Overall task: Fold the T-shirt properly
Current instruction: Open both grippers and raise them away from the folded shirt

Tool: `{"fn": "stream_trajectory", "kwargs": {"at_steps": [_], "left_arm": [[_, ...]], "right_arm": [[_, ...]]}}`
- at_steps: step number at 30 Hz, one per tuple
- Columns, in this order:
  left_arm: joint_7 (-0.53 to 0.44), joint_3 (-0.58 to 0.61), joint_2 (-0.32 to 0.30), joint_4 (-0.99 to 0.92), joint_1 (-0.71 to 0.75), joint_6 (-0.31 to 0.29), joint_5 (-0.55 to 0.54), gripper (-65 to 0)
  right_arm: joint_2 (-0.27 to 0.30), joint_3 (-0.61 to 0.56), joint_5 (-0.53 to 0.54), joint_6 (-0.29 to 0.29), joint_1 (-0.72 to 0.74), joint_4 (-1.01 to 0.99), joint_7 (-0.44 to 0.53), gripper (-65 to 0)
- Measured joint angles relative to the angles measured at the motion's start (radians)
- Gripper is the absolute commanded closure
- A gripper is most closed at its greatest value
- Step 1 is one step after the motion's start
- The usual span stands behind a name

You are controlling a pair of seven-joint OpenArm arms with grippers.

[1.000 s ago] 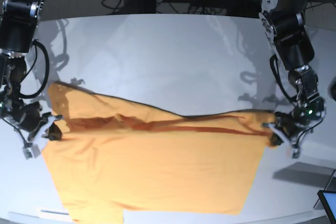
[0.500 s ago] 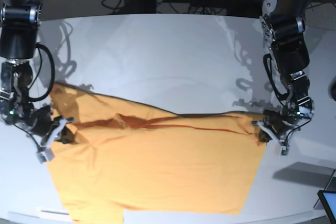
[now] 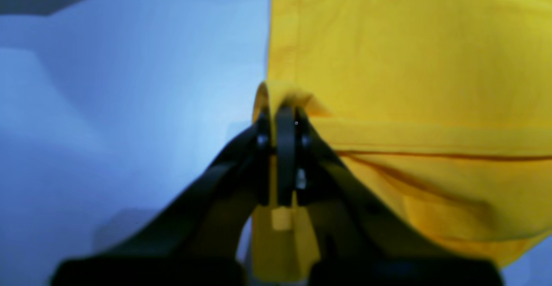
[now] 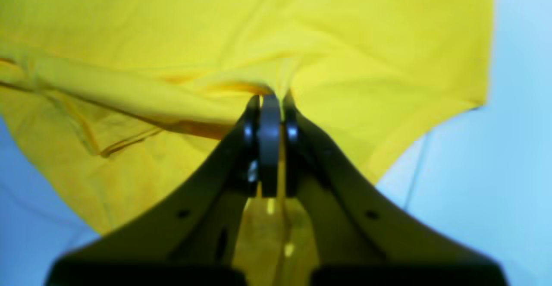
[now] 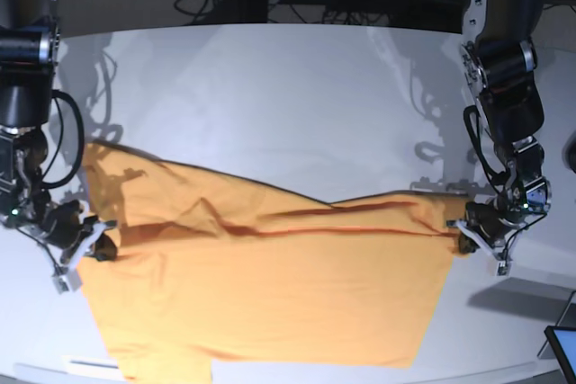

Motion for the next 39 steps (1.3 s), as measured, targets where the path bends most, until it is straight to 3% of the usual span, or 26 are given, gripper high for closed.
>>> {"fn": "stream_trajectory", "kwargs": {"at_steps": [11,15,17,19,21,24,28,30,39], "left_arm": [[-0.085,0.008,0.002,-0.128,-0.081,0.0,0.0,0.0],[-0.091,0.011,0.002,-0.147,-0.074,0.068,0.001,0.0],[-0.093,0.013,0.002,-0.148,-0.075,0.079,0.0,-4.0],[-0.099,0.013,0.002,-0.148,-0.07,0.095,0.0,-14.3],[-0.1,0.013,0.001,-0.135,-0.051,0.096,0.0,-25.4],[-0.09,0.012,0.001,-0.113,-0.033,0.098,0.007,-37.8],[-0.093,0.012,0.002,-0.059,-0.019,0.082,-0.002,-38.5],[-0.099,0.012,0.002,-0.011,-0.003,0.047,-0.004,-38.5],[-0.098,0.004,0.006,0.14,0.023,0.048,-0.003,-38.5]], "right_arm": [[0.017,0.0,0.0,0.0,0.023,-0.076,0.003,-0.1],[0.017,0.0,0.001,0.0,0.019,-0.08,0.002,-0.9],[0.017,0.0,0.001,0.001,0.021,-0.08,0.004,-1.0],[0.017,0.0,0.001,0.0,0.019,-0.08,0.005,-1.5],[0.017,0.0,0.001,0.0,0.018,-0.08,0.004,-5.5],[0.018,0.0,0.001,0.0,0.003,-0.077,0.004,-19.7],[0.018,0.0,0.0,0.0,-0.013,-0.077,0.004,-36.1],[0.018,0.001,0.0,0.0,-0.015,-0.076,0.003,-37.0],[0.051,0.003,0.0,0.0,-0.014,-0.074,0.09,-36.6]]}}
